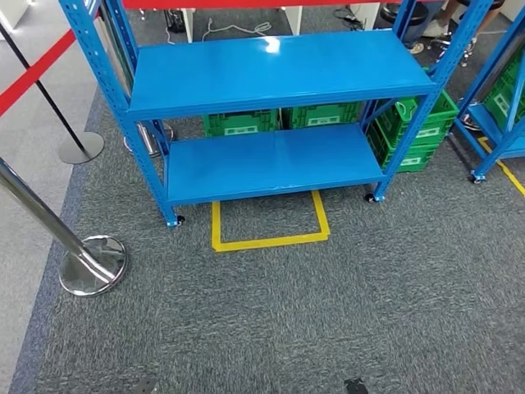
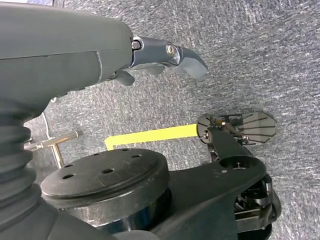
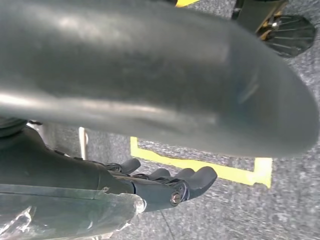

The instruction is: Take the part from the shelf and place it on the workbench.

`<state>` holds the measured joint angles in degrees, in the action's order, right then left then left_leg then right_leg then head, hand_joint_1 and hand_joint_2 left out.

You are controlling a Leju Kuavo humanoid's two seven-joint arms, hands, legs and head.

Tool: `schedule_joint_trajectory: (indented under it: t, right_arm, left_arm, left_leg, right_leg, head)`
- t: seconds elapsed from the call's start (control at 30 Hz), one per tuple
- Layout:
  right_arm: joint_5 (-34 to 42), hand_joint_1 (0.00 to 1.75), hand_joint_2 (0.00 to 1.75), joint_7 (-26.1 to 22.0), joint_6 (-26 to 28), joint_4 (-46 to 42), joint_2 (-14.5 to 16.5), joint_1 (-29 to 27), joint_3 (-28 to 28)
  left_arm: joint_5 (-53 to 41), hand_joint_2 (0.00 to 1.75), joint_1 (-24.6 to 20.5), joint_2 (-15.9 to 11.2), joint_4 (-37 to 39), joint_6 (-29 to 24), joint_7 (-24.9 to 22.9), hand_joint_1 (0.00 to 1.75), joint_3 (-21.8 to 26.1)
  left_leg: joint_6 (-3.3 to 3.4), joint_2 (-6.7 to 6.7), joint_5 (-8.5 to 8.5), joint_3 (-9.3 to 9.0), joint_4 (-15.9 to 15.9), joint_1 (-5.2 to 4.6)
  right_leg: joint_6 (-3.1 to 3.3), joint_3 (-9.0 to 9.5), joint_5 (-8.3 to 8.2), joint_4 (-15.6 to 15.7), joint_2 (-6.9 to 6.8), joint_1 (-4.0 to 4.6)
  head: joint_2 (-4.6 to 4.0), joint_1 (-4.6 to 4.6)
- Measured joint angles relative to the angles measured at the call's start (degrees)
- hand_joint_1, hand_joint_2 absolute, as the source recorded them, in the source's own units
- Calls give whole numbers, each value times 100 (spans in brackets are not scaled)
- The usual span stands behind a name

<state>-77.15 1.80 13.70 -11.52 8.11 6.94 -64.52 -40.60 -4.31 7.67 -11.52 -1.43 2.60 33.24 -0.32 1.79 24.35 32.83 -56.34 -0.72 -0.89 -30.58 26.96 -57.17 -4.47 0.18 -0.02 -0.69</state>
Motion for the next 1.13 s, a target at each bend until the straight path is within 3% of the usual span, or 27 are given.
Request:
schedule_joint_trajectory:
  t: [0.1, 0.23, 1.13]
  right_arm:
    - [-5, 0, 0, -1, 0, 0, 0, -15, 0]
    - [-25, 0, 0, -2, -4, 0, 0, -14, 1]
    - [-44, 0, 0, 23, 9, 0, 0, -15, 2]
  left_arm:
    - [-8, 175, -1, 0, 0, 0, 1, 0, 0]
    - [-26, 175, -3, -2, 0, 0, 0, 0, 0]
    - [-100, 175, -28, -7, 0, 1, 0, 0, 0]
  left_leg:
    - [16, 3, 4, 2, -4, -14]
    - [30, 3, -1, 2, -6, -18]
    - [16, 4, -19, 1, -3, 13]
  right_leg:
    - [-108, 6, -14, 22, 6, -20]
    - [-152, 4, -18, 24, 7, -27]
    - [-144, 0, -15, 9, 12, 2]
  head:
    - [0, 2]
    - [0, 3]
    - [0, 5]
